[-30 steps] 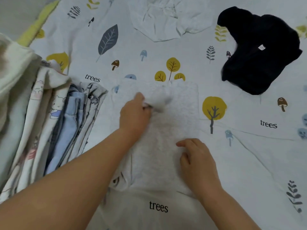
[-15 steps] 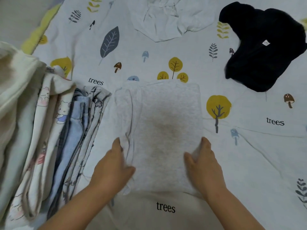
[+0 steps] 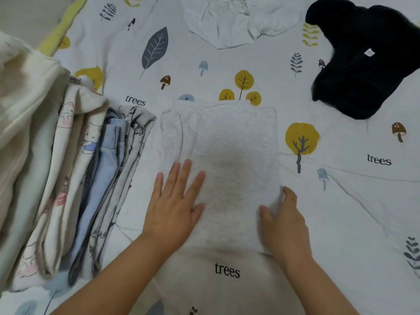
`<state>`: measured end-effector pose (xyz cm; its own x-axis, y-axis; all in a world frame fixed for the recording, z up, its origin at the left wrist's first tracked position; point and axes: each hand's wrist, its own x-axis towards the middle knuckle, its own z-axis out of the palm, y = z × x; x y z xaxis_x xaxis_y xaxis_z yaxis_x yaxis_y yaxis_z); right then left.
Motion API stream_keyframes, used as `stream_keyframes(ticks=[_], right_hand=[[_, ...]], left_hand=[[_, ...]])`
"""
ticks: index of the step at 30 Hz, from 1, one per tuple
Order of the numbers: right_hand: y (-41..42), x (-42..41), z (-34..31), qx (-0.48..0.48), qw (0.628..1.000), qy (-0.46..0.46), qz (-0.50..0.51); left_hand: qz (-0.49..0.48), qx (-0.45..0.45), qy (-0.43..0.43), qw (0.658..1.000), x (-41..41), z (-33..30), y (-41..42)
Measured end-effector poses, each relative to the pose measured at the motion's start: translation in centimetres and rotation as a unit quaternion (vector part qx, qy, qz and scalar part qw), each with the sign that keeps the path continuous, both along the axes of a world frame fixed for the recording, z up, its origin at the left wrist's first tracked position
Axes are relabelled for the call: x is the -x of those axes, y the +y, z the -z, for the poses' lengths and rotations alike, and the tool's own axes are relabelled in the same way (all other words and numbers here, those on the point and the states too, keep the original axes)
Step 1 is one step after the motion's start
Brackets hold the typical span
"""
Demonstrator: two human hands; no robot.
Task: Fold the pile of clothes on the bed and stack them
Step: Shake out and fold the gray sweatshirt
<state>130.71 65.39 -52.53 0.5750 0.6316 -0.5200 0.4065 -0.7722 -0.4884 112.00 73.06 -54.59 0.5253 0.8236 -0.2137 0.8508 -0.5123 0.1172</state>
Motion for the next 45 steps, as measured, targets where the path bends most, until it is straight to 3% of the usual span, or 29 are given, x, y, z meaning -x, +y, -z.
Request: stream_keyframes(ticks=[3, 6, 8, 10, 12, 15, 19, 23, 25, 28, 31, 32, 33, 34, 36, 37, 38, 39, 41, 43, 45], right_hand=[[0.7, -1.3, -0.2, 0.025, 0.998, 0.051, 0.025], [1.1, -2.3, -0.8, 0.028, 0.994, 0.098, 0.028], [1.1, -2.7, -1.2, 0.048, 0.990, 0.129, 0.016], [0.7, -2.8, -1.7, 0.079, 0.983, 0.168, 0.000], [0.3, -2.7, -2.4, 0.101, 0.971, 0.218, -0.013], [-0.2, -2.4, -3.3, 0.078, 0.966, 0.248, 0.002], [0.6, -3.1, -4.3, -0.020, 0.954, 0.278, 0.107], [3.3, -4.6, -5.3, -0.103, 0.899, 0.359, 0.229], [5.2, -5.5, -5.7, -0.138, 0.869, 0.388, 0.275], [8.5, -6.7, -5.9, -0.194, 0.836, 0.414, 0.305], [11.6, -7.4, -5.2, -0.243, 0.830, 0.403, 0.298], [12.5, -7.3, -4.7, -0.256, 0.839, 0.383, 0.289], [13.2, -7.2, -4.2, -0.264, 0.861, 0.341, 0.268], [13.8, -7.0, -3.4, -0.262, 0.899, 0.270, 0.224], [14.3, -6.4, -1.9, -0.244, 0.964, 0.071, 0.080], [14.3, -5.9, -1.2, -0.236, 0.972, -0.017, 0.000], [14.2, -5.3, -0.4, -0.219, 0.969, -0.086, -0.076], [14.0, -4.8, 0.5, -0.185, 0.962, -0.136, -0.149], [13.3, -4.2, 2.5, -0.086, 0.943, -0.194, -0.255], [12.5, -4.4, 4.0, -0.022, 0.937, -0.205, -0.281], [12.1, -5.1, 4.6, -0.013, 0.942, -0.211, -0.260]], left_hand=[[-0.035, 0.094, 0.049, 0.994, 0.6, 2.0, 0.7], [-0.087, 0.083, -0.052, 0.991, 0.4, 1.1, 0.2], [-0.222, 0.041, -0.111, 0.968, 0.2, -0.3, -0.2], [-0.348, 0.087, -0.112, 0.927, 0.5, -1.2, -0.7], [-0.359, 0.164, -0.092, 0.914, 0.9, -1.7, -1.2], [-0.330, 0.251, -0.150, 0.898, 1.7, -2.2, -1.2], [-0.408, 0.348, -0.301, 0.788, 2.0, -4.3, 1.0], [-0.476, 0.371, -0.433, 0.670, 0.6, -7.0, 4.6], [-0.479, 0.394, -0.466, 0.631, -0.7, -8.1, 6.6], [-0.495, 0.413, -0.511, 0.569, -2.5, -8.4, 10.0], [-0.541, 0.378, -0.568, 0.492, -4.1, -7.6, 12.4], [-0.546, 0.356, -0.577, 0.493, -4.7, -7.1, 12.9], [-0.545, 0.315, -0.568, 0.531, -5.2, -6.4, 13.3], [-0.528, 0.262, -0.534, 0.606, -5.7, -5.5, 13.5], [-0.434, 0.116, -0.379, 0.809, -6.4, -4.0, 13.1], [-0.359, 0.035, -0.302, 0.882, -6.8, -3.2, 12.6], [-0.284, -0.028, -0.245, 0.926, -7.1, -2.5, 12.0], [-0.222, -0.058, -0.198, 0.953, -7.4, -1.7, 11.5], [-0.150, -0.035, -0.106, 0.982, -7.1, 0.1, 11.0], [-0.142, 0.014, -0.037, 0.989, -6.0, 1.9, 11.4], [-0.176, 0.047, -0.033, 0.983, -5.0, 2.7, 12.0]])
